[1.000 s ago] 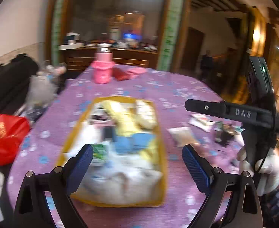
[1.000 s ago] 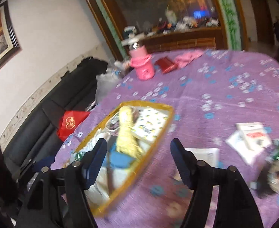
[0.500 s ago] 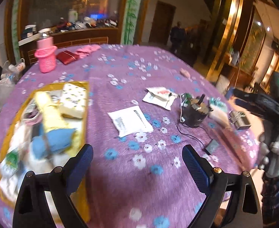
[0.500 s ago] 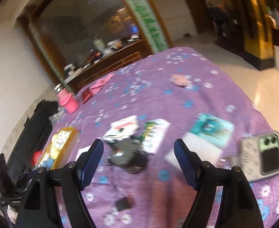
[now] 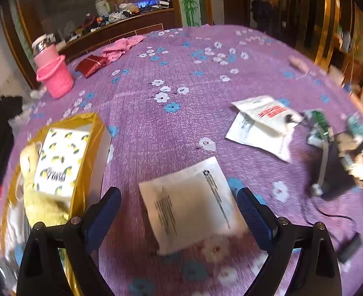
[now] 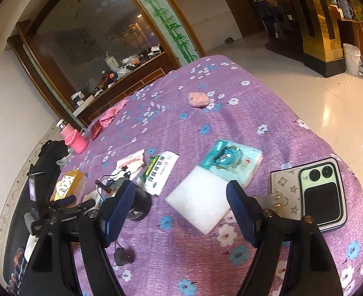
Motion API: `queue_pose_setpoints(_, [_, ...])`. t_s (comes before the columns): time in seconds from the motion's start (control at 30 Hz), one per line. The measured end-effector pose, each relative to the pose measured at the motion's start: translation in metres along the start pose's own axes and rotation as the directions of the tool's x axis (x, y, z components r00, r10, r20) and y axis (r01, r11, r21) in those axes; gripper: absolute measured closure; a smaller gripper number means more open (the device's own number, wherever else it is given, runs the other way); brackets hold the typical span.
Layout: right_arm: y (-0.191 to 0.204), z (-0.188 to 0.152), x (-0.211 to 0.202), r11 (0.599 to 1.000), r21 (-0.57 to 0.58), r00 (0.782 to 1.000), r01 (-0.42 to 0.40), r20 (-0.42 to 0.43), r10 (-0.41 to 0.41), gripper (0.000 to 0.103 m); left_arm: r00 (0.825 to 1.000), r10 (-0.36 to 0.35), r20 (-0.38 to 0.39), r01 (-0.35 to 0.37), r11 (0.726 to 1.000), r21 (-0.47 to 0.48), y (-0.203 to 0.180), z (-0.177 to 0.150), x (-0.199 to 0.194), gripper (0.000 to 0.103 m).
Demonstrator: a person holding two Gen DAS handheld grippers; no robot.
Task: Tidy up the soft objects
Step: 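Move both grippers back toward the remaining items, then grasp the white paper sheet with left while right grasps the green-printed pouch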
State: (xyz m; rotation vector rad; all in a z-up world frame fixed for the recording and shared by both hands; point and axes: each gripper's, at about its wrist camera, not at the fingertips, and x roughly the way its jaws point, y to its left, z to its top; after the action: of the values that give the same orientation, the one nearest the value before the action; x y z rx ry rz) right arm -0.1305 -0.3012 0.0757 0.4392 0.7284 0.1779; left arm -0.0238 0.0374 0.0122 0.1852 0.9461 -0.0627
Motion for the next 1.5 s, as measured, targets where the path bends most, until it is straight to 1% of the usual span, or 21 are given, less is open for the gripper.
queue_pose_setpoints(0.1, [-0.006, 0.001, 0.002, 1.000, 0.009, 1.000, 0.005, -0.007, -0.005, 0.027, 1.000, 0.005, -0.005, -0.005, 1.000, -0.002, -0.004, 0.001, 0.010, 0.000])
queue_pose_setpoints(0.23, [-0.008, 0.004, 0.007, 1.000, 0.014, 1.000, 0.014, -0.014, -0.014, 0.027, 1.000, -0.022, 0.010, 0.022, 1.000, 0.000, -0.003, 0.001, 0.013, 0.005])
queue_pose_setpoints(0.27, [-0.008, 0.005, 0.009, 1.000, 0.013, 1.000, 0.017, -0.017, -0.017, 0.027, 0.998, -0.052, 0.020, 0.052, 0.999, 0.017, -0.004, 0.000, 0.010, 0.023])
queue_pose_setpoints(0.33, [-0.006, 0.006, 0.012, 1.000, 0.012, 0.999, 0.020, -0.026, -0.020, 0.027, 0.988, -0.155, 0.015, 0.155, 0.988, 0.021, -0.005, -0.001, 0.004, 0.046])
queue_pose_setpoints(0.37, [-0.005, 0.006, 0.015, 1.000, 0.011, 0.999, 0.021, -0.030, -0.021, 0.027, 0.990, -0.141, 0.025, 0.140, 0.989, 0.042, -0.008, -0.002, 0.000, 0.058])
queue_pose_setpoints(0.43, [-0.002, 0.007, 0.019, 1.000, 0.013, 0.999, 0.024, -0.044, -0.023, 0.027, 0.986, -0.161, 0.051, 0.157, 0.985, 0.067, -0.012, -0.003, -0.009, 0.069])
queue_pose_setpoints(0.47, [0.000, 0.009, 0.022, 1.000, 0.014, 0.998, 0.020, -0.053, -0.019, 0.027, 0.984, -0.170, 0.055, 0.166, 0.984, 0.069, -0.012, -0.004, -0.013, 0.086])
queue_pose_setpoints(0.53, [0.007, 0.014, 0.030, 1.000, 0.006, 0.997, 0.010, -0.078, -0.010, 0.027, 0.972, -0.231, 0.046, 0.229, 0.972, 0.043, -0.009, -0.005, -0.018, 0.092])
queue_pose_setpoints(0.73, [0.037, 0.032, 0.085, 0.999, -0.035, 0.970, -0.006, -0.243, -0.002, 0.027, 0.950, -0.305, 0.061, 0.306, 0.952, -0.014, 0.003, -0.015, -0.035, 0.092])
queue_pose_setpoints(0.9, [0.046, 0.042, 0.133, 1.000, 0.002, 0.932, 0.012, -0.361, -0.011, 0.025, 0.958, -0.285, 0.042, 0.287, 0.956, -0.065, 0.015, -0.019, -0.037, 0.086])
queue_pose_setpoints(0.97, [0.050, 0.048, 0.151, 0.999, -0.002, 0.915, 0.051, -0.402, -0.047, 0.025, 0.967, -0.255, 0.030, 0.256, 0.964, -0.076, 0.019, -0.018, -0.033, 0.037])
queue_pose_setpoints(1.0, [0.051, 0.049, 0.154, 0.998, -0.005, 0.912, 0.061, -0.407, -0.058, 0.025, 0.971, -0.237, 0.031, 0.239, 0.967, -0.084, 0.021, -0.017, -0.031, 0.026])
queue_pose_setpoints(1.03, [0.053, 0.052, 0.161, 0.998, -0.010, 0.905, 0.064, -0.420, -0.062, 0.025, 0.976, -0.213, 0.034, 0.216, 0.972, -0.089, 0.021, -0.016, -0.029, 0.019])
queue_pose_setpoints(1.1, [0.059, 0.053, 0.175, 0.995, -0.048, 0.880, 0.087, -0.464, -0.099, 0.025, 0.985, -0.174, 0.021, 0.175, 0.983, -0.063, 0.016, -0.012, -0.023, 0.019])
queue_pose_setpoints(1.2, [0.071, 0.051, 0.189, 0.979, -0.149, 0.849, 0.137, -0.491, -0.194, 0.024, 0.997, -0.066, -0.050, 0.067, 0.998, 0.021, -0.003, -0.004, -0.001, 0.000])
queue_pose_setpoints(1.27, [0.084, 0.048, 0.197, 0.955, -0.252, 0.821, 0.155, -0.505, -0.267, 0.024, 0.998, -0.065, -0.001, 0.065, 0.997, 0.035, -0.009, -0.003, 0.006, 0.001])
queue_pose_setpoints(1.3, [0.090, 0.044, 0.200, 0.943, -0.296, 0.813, 0.153, -0.504, -0.291, 0.034, 0.997, -0.075, 0.014, 0.074, 0.996, 0.054, -0.010, -0.003, 0.006, 0.006])
queue_pose_setpoints(1.33, [0.095, 0.044, 0.199, 0.937, -0.325, 0.820, 0.131, -0.495, -0.287, 0.042, 0.992, -0.126, 0.004, 0.126, 0.991, 0.050, -0.009, -0.003, 0.006, 0.025])
queue_pose_setpoints(1.37, [0.098, 0.044, 0.197, 0.940, -0.326, 0.824, 0.105, -0.500, -0.265, 0.064, 0.982, -0.189, -0.007, 0.189, 0.982, 0.028, -0.006, -0.003, 0.006, 0.033])
queue_pose_setpoints(1.4, [0.098, 0.044, 0.196, 0.942, -0.321, 0.825, 0.098, -0.503, -0.257, 0.068, 0.982, -0.188, 0.002, 0.188, 0.982, 0.034, -0.004, -0.005, 0.003, 0.040])
queue_pose_setpoints(1.5, [0.093, 0.051, 0.180, 0.958, -0.277, 0.865, 0.073, -0.461, -0.199, 0.073, 0.976, -0.216, 0.038, 0.213, 0.975, 0.068, -0.005, -0.011, -0.008, 0.070])
